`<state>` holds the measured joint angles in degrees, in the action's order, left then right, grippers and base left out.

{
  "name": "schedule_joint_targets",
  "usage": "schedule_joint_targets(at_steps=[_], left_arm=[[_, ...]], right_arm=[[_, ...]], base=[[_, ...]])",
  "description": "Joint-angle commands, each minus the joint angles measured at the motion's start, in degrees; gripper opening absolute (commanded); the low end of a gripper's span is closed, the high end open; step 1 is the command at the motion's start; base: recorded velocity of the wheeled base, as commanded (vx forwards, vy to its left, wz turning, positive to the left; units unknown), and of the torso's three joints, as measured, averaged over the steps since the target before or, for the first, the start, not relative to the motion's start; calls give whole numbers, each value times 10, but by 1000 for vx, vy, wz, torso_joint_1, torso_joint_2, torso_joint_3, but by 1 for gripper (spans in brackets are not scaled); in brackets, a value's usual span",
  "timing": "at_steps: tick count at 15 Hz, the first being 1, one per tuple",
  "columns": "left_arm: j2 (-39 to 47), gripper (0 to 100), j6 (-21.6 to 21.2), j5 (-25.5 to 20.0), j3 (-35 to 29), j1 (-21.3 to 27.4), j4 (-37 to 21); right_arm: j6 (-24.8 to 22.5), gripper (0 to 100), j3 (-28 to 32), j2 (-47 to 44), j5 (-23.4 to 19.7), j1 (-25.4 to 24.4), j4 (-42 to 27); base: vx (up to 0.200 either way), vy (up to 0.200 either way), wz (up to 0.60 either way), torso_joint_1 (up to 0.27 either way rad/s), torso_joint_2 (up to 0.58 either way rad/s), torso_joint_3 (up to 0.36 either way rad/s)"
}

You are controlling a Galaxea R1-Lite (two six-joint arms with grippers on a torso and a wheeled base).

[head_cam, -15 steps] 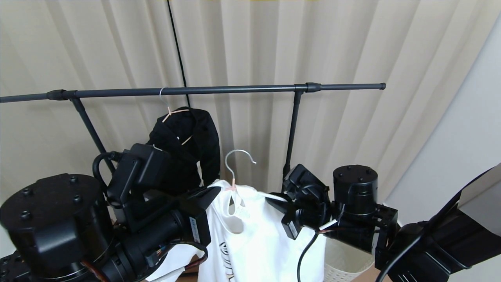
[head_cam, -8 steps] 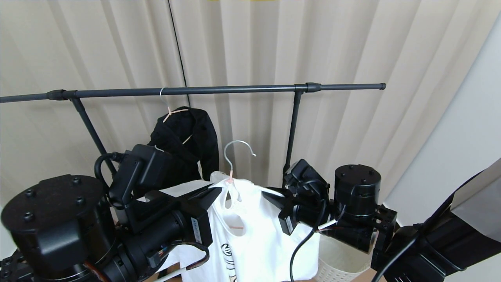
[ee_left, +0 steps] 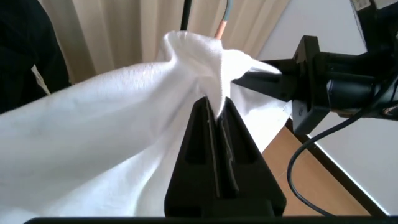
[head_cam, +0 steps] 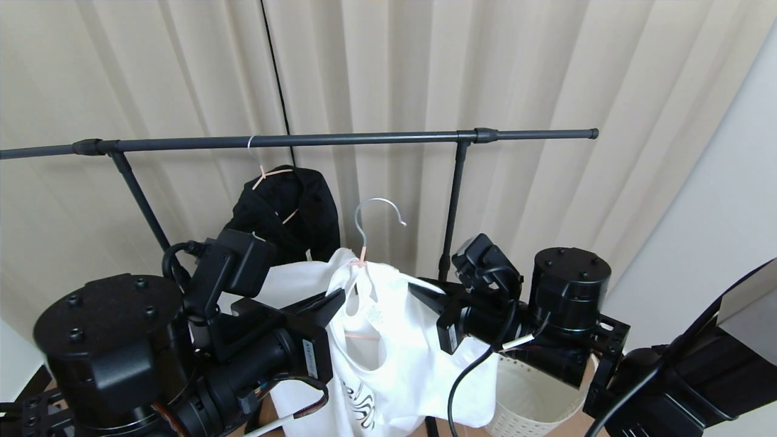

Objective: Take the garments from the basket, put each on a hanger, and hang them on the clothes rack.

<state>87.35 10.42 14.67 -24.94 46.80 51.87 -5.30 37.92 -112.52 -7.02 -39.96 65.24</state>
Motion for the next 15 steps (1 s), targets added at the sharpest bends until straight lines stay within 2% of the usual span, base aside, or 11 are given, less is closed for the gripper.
schedule_joint_targets(at_steps=[1,6,7,15], left_arm=[[4,0,-1,0,2,0,0],[4,0,-5,-1,9,0,1],[3,100,-5,-2,9,1,1],[-22,100,-23,-3,17,2,1]], right_arm=[[1,0,-2,17,-1,0,1],[1,0,-2,20,-1,0,1],[1,0,-2,20,-1,0,1],[-1,0,-2,20,-9,45,23]], base=[[0,0,0,0,0,0],[0,0,0,0,0,0],[0,0,0,0,0,0],[0,0,0,0,0,0]])
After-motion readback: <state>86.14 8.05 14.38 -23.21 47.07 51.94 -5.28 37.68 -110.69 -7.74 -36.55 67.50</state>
